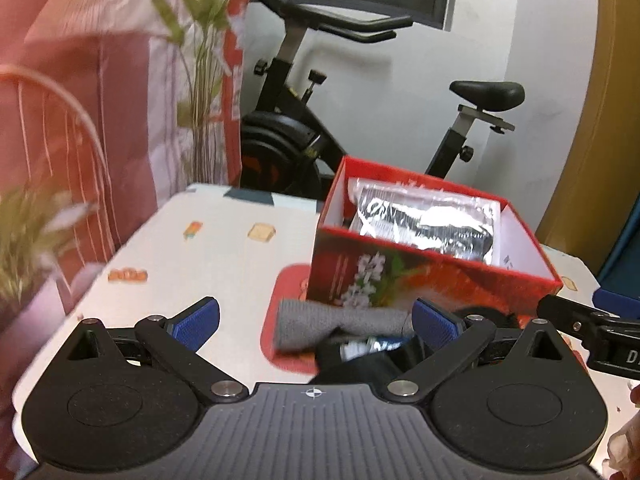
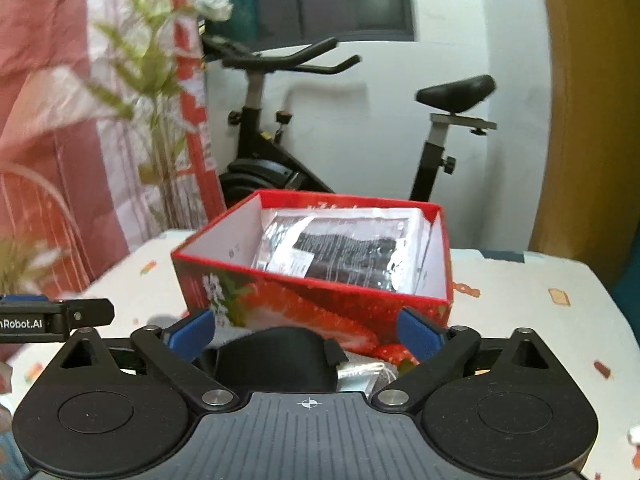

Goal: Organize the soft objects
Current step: 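Move the left gripper back to the black eye mask, then close the left gripper on the black eye mask strap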

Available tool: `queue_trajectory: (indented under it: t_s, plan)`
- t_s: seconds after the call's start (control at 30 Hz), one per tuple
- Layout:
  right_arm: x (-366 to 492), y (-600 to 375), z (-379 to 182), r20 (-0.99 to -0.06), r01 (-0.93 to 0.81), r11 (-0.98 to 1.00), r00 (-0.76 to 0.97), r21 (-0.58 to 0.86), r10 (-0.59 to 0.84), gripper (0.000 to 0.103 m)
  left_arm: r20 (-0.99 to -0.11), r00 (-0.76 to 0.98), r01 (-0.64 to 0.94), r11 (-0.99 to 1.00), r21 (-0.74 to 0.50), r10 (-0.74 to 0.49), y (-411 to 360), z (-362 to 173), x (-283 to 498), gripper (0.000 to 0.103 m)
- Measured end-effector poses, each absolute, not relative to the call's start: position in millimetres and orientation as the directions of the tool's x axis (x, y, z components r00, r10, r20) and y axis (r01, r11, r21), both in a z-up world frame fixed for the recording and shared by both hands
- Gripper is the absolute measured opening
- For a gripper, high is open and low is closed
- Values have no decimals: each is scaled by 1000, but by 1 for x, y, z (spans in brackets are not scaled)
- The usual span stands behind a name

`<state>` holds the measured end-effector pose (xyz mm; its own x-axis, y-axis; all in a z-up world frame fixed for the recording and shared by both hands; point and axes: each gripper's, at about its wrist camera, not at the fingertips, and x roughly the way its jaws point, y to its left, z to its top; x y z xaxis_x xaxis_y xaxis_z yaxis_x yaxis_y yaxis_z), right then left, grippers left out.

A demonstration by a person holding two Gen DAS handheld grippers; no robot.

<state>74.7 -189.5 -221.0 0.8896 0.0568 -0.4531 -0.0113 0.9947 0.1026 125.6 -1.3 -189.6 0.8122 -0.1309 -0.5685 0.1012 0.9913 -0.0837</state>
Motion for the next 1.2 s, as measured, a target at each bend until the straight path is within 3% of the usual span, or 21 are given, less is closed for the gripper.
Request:
queue_trajectory:
  t_s: [0.13,0.23,0.43,0.63,0.7,0.77,0.83,0.9,1.1,1.2]
  plan:
    - [80,-179,-243,-475,-71,997,877,31,77,78,-613,778,102,990,-97,-140,-1,-215,127,103]
    - [86,-173,-258,-492,-100,995,866,0,87,74,-667,725,88,984,-153,-169,6,-241,132,102]
    - [98,-168,-273,-510,-129,991,854,-20,101,73,-717,665,114,978,-176,-206,12,-275,137,102]
    - [113,-173,-281,-516,-144,990,848,-13,117,74,-724,628,117,954,-276,-287,18,-293,139,102]
    - [114,-171,-285,-520,-148,989,846,-14,119,68,-720,617,136,944,-299,-317,17,-298,139,102]
    - [115,-170,-290,-532,-147,989,839,-18,115,51,-711,609,143,930,-338,-351,17,-302,139,98]
    - [113,-169,-293,-536,-145,989,837,-31,106,46,-700,607,139,918,-370,-375,19,-306,141,88]
    - [112,-168,-294,-532,-145,989,841,-41,101,42,-696,604,128,909,-396,-388,21,-311,143,85]
    - [112,-172,-297,-544,-141,990,831,-2,117,43,-692,583,91,881,-464,-424,28,-318,144,87]
    - [113,-177,-298,-547,-133,990,827,38,132,44,-689,583,91,877,-471,-431,27,-320,146,93]
